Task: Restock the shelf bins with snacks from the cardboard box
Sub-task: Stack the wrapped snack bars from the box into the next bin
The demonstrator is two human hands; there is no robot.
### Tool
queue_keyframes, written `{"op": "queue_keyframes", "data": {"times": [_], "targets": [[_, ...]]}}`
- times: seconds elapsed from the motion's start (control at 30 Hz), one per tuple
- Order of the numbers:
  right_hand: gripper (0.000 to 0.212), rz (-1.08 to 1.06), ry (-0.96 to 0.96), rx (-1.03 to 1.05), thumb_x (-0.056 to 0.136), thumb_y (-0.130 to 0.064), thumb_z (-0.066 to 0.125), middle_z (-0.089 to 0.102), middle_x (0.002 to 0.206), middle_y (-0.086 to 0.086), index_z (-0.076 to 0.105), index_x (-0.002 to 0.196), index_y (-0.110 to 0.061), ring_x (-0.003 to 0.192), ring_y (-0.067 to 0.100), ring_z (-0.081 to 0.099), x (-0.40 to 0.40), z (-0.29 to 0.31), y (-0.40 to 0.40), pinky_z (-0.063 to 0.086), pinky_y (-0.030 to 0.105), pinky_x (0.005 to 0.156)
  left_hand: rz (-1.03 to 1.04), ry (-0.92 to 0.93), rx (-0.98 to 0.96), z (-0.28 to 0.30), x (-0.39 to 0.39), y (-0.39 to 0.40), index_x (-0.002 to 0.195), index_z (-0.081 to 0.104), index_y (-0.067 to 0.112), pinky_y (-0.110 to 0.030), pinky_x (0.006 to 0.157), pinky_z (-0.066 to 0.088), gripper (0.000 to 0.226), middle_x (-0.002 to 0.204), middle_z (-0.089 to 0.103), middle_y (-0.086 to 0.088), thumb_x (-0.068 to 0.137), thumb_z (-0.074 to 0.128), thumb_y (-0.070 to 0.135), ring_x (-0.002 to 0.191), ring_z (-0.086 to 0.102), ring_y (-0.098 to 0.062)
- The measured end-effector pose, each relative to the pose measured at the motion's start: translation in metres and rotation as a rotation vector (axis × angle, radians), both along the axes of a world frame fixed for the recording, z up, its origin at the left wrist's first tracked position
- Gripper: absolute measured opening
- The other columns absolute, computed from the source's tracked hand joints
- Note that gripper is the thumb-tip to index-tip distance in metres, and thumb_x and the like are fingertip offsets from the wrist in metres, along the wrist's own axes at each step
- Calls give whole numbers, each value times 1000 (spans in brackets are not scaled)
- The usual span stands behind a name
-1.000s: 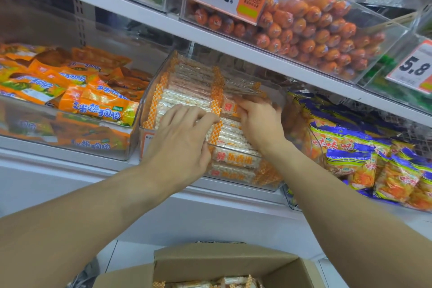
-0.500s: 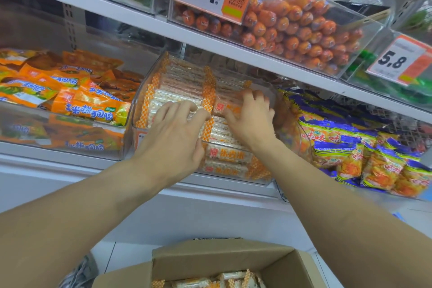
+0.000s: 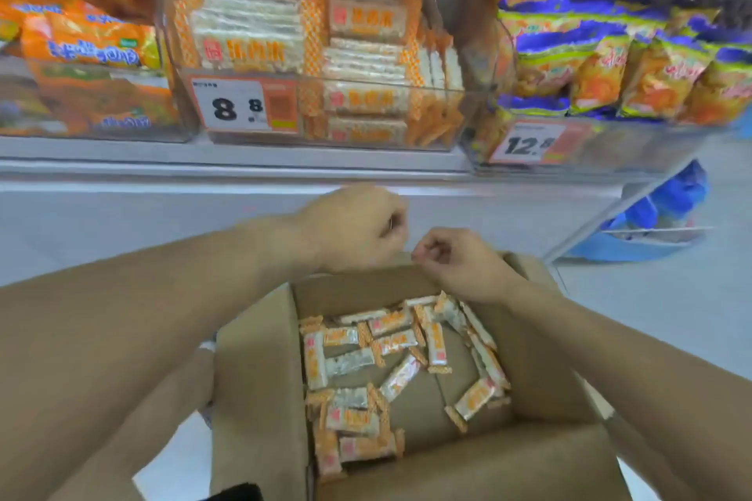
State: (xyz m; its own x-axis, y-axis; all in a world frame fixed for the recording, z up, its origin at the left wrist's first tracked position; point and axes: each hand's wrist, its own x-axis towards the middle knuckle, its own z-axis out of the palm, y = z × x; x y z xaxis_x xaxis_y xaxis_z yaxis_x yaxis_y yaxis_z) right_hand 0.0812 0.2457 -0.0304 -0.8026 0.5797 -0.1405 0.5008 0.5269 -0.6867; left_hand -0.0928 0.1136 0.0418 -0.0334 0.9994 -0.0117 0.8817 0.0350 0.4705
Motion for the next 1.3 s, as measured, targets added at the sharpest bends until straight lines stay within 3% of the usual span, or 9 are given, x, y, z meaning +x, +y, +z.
{"op": "queue_keyframes", "data": {"times": [0.1,0.33,0.43,0.57,0.7,0.8,1.03,1.17,1.3], "targets": [[7,-91,-357,-213,92,-17,67,67,81,-1,69,86,-14,67,14,62,42,-85,8,55,32,62,-103,-12,-361,-65,39,-16,96,67,12,-35,76,52,20,93,70,-3,97,53,26,87,64,-22],[10,-276,-517,-579,96,-4,60,52,85,-1,58,92,-13,62,5,55,105,-193,-36,42,13,47,149,-223,-618,-215,84,-41,98,64,15,-27,81,48,10,108,67,-2,96,58,23,102,63,-21],[18,-196,-569,-548,90,-13,68,60,93,-2,59,88,-28,85,16,58,114,-225,-41,48,21,71,280,-333,-690,-264,98,-59,97,61,19,-28,83,50,16,105,65,-1,90,70,29,98,63,-19],[13,-274,-425,-470,89,-7,65,68,93,4,64,86,-20,92,27,65,117,-253,-30,53,37,81,418,-412,-761,-302,106,-72,99,58,19,-37,93,52,32,106,61,-1,79,83,24,104,61,-22],[36,24,-409,-226,87,0,63,60,127,9,65,121,-12,120,26,56,97,-268,-33,49,38,100,245,-79,-851,-318,118,-71,142,42,22,-46,102,47,75,134,50,-4,78,81,23,126,47,-27],[58,303,-563,-75,83,1,64,43,145,3,55,136,-21,137,26,34,88,-278,-40,46,40,103,227,29,-857,-330,126,-68,142,40,12,-43,102,45,70,138,45,-10,82,74,5,128,45,-31],[69,385,-771,-42,81,-42,78,52,135,8,44,137,-19,130,28,44,87,-277,-46,44,38,101,95,144,-890,-339,124,-68,116,64,7,-38,93,50,27,122,62,-12,89,62,2,117,56,-29],[47,364,-792,-183,79,-51,76,63,102,2,60,108,-19,101,23,60,87,-267,-57,45,30,73,104,95,-942,-333,126,-74,112,71,13,-33,83,51,32,109,68,-8,86,73,32,105,63,-26],[40,302,-867,-408,80,-42,76,67,101,3,67,108,-14,95,22,63,93,-260,-73,47,29,72,180,-129,-991,-336,136,-85,113,54,18,-30,84,45,53,119,62,-4,78,75,51,110,60,-27]]}}
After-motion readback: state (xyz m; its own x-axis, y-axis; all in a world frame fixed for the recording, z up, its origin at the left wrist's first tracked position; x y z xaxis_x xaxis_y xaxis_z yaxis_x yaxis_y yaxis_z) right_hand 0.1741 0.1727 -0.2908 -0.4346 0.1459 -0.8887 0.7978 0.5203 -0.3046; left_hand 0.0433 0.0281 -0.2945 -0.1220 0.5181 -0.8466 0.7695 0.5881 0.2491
